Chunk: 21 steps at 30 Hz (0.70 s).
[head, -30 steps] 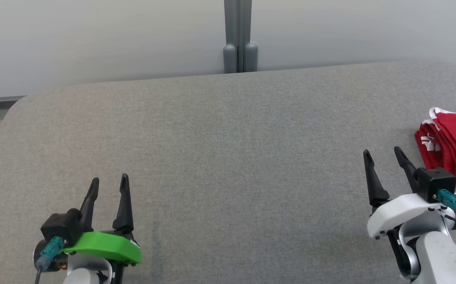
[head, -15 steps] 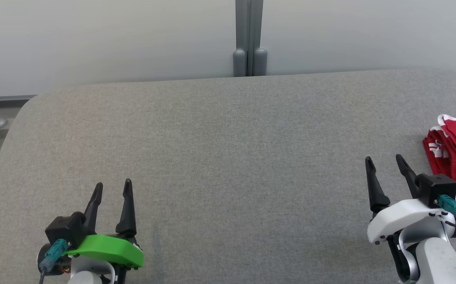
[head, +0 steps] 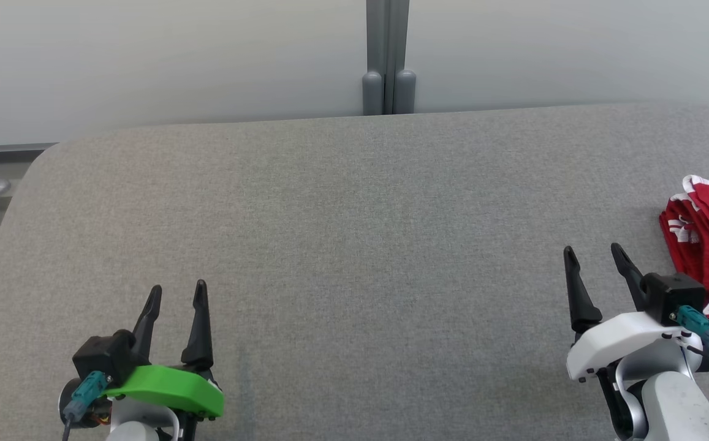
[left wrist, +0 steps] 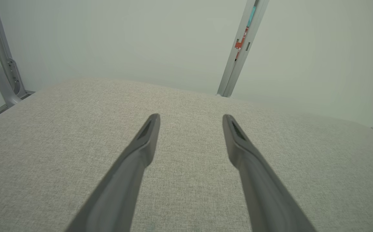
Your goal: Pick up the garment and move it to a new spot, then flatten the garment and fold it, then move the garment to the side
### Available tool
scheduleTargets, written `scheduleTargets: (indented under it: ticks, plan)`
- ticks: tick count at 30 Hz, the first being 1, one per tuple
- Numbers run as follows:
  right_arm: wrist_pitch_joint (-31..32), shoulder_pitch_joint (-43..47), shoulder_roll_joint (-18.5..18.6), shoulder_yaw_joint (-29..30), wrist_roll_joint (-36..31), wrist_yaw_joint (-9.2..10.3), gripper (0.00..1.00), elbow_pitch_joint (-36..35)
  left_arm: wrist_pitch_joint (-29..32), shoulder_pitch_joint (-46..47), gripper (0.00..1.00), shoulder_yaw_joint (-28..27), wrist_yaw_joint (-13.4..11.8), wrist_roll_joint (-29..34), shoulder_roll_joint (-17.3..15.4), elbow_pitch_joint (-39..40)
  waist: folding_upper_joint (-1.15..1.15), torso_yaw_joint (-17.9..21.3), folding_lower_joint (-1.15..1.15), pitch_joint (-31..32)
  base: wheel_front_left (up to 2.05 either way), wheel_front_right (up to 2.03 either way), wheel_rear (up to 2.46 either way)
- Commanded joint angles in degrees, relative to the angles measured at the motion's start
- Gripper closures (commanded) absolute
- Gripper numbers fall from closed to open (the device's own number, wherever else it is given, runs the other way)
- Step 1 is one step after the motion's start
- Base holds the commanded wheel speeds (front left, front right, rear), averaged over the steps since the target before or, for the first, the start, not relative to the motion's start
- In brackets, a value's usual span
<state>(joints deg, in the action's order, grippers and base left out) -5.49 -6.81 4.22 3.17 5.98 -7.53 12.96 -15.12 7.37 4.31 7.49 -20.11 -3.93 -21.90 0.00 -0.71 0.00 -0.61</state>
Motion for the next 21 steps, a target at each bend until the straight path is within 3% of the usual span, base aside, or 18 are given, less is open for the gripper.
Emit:
scheduleTargets:
  ticks: [1, 8, 9, 14, 21]
  plan:
    - [-0.2, 0.0, -0.2, 0.0, -0.4, 0.10, 0.00, 0.2, 0.0, 0.4, 0.00, 0.2, 0.0, -0.2, -0.4, -0.1, 0.00, 0.0, 0.00, 0.0, 0.00, 0.00, 0.00]
    - [-0.2, 0.1, -0.3, 0.3, -0.5, 0.10, 0.00, 0.2, 0.0, 0.6, 0.00, 0.5, 0.0, 0.2, -0.5, -0.4, 0.00, -0.2, 0.00, 0.2, 0.00, 0.00, 0.00]
    - [0.0, 0.0, -0.2, 0.2, -0.1, 0.00, 1.00, 0.1, 0.0, 0.1, 1.00, 0.5, 0.0, 0.0, -0.2, -0.4, 0.00, -0.2, 0.00, 0.2, 0.00, 0.00, 0.00]
    - [0.4, 1.3, -0.5, 0.3, 0.7, -0.01, 1.00, 2.4, 0.2, -1.1, 1.00, 0.7, 0.0, -0.7, 0.0, -2.5, 0.00, -0.2, 0.00, 0.2, 0.00, 0.00, 0.00]
    - [1.9, 0.9, -0.6, 1.0, 8.7, -0.01, 1.00, 2.6, 2.3, -1.0, 1.00, -0.5, 0.0, -7.4, 0.1, -1.5, 0.00, -0.2, 0.00, 0.2, 0.00, 0.00, 0.00]
